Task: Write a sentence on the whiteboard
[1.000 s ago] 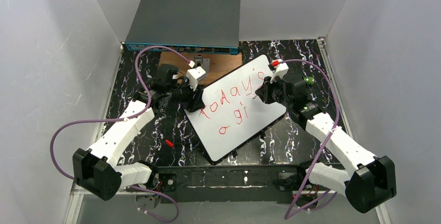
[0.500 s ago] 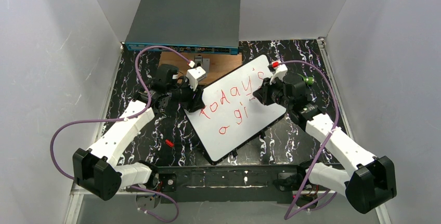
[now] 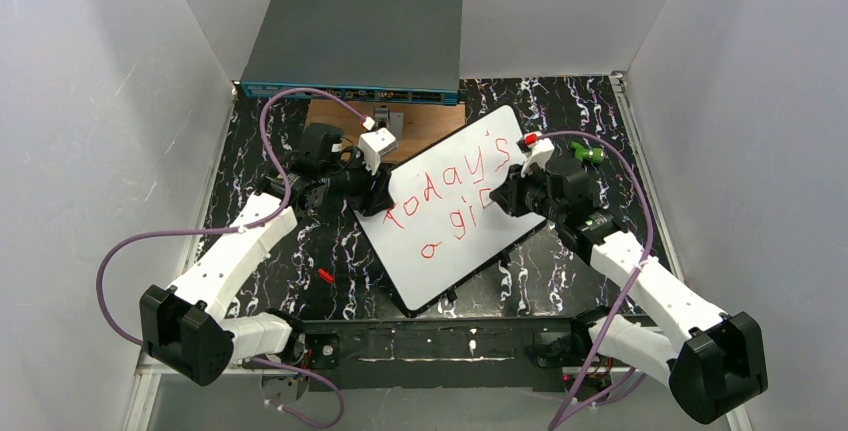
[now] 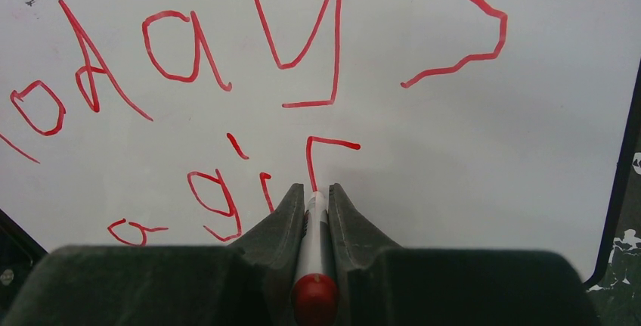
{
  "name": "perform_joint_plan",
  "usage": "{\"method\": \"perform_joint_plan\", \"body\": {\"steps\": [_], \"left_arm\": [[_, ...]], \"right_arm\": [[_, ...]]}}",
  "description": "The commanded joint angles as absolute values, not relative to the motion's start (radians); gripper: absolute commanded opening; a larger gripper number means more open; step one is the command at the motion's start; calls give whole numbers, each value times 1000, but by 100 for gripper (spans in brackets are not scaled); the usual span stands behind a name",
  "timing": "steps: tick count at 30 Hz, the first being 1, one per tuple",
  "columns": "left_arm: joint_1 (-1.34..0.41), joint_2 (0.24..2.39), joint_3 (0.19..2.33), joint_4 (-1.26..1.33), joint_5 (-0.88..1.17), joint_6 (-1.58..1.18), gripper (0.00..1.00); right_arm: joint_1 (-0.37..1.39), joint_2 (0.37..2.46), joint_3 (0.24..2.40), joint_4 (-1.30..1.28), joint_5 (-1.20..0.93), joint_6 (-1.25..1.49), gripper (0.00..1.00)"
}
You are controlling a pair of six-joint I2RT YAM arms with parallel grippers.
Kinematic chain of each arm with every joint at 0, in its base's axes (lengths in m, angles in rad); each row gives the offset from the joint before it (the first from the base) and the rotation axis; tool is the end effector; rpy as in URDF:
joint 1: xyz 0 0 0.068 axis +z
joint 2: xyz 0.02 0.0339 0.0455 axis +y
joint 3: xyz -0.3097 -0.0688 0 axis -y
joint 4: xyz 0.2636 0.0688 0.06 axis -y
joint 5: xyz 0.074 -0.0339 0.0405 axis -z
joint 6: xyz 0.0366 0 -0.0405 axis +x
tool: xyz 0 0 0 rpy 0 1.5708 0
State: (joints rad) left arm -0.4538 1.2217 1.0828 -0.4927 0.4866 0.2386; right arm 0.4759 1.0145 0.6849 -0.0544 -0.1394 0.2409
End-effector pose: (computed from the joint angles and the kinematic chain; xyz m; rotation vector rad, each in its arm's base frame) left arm 0.2345 -0.1334 0.3647 0.9961 1.9537 -0.6555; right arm 0.1999 0.1088 0.3067 -0.3277 1.9734 0.6034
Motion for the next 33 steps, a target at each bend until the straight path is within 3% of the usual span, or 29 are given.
{"method": "perform_joint_plan", "body": {"steps": [1,33], "left_arm": [[-474,1225,1100,-519,535,333,0],[-474,1224,1097,-520,537,333,0]], "right_arm": [[475,1009,659,-61,-120,225,1],[478,949,544,-62,-156,259,1]]}}
